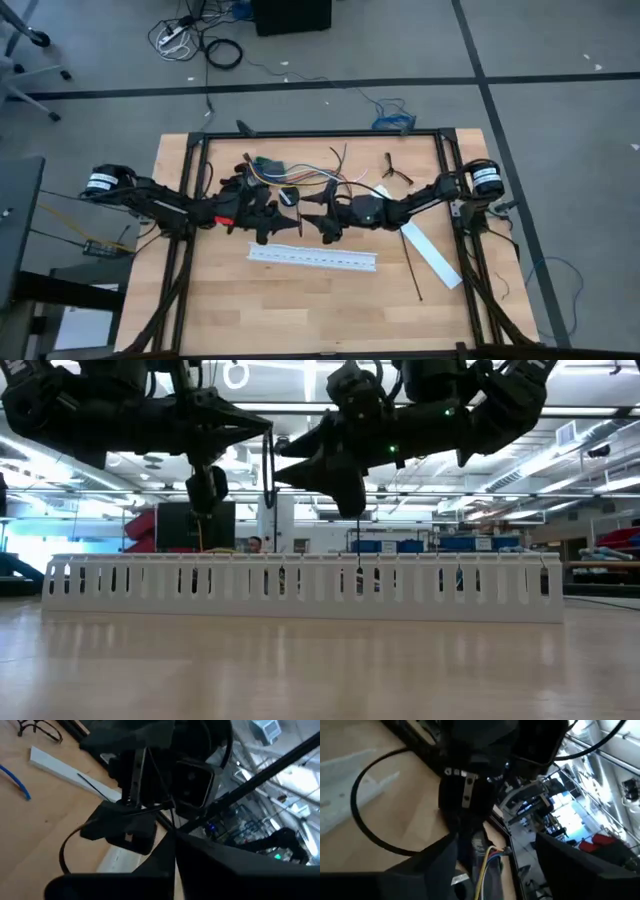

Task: Ziptie cables
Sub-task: Wrap the cable wires with the black zip tie

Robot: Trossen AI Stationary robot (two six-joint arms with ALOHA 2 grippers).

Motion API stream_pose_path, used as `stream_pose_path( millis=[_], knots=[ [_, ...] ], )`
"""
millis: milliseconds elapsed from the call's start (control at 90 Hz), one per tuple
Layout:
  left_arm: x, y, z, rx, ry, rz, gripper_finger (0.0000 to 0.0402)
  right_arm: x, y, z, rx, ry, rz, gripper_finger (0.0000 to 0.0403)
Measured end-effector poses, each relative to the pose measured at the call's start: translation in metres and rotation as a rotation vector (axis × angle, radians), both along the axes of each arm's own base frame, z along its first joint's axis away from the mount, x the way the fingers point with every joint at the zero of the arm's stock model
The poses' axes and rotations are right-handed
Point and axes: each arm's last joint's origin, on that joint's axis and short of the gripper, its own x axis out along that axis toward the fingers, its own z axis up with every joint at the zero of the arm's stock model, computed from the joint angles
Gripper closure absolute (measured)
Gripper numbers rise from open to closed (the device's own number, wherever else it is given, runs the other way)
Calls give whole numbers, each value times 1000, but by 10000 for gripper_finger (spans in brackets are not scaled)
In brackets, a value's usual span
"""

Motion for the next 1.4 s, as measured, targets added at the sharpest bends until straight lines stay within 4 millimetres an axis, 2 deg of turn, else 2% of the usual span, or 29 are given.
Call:
stream_pose_path(
  millis=[256, 522, 778, 922, 1033, 1122, 1400],
  knots=[
    [-5, 7, 10, 179, -56, 21, 402, -2, 0, 2, 69, -2, -43, 133],
    [-22, 24, 20, 365, 20, 84, 401, -19, -3, 35, 226, 33, 22, 145],
    [-31, 26, 25, 610, 26, 78, 401, -42, -34, 57, 455, 135, 91, 145],
    [-31, 26, 24, 773, 30, 76, 402, -51, -62, 71, 646, 89, 164, 146],
    [-31, 28, 25, 933, 56, 148, 401, -50, -78, 78, 792, -19, 198, 150],
    [-30, 31, 27, 992, 96, 228, 402, -45, -83, 77, 906, -88, 200, 154],
    [-13, 33, 29, 1026, 135, 234, 401, -25, -65, 70, 938, -157, 310, 168]
  ],
)
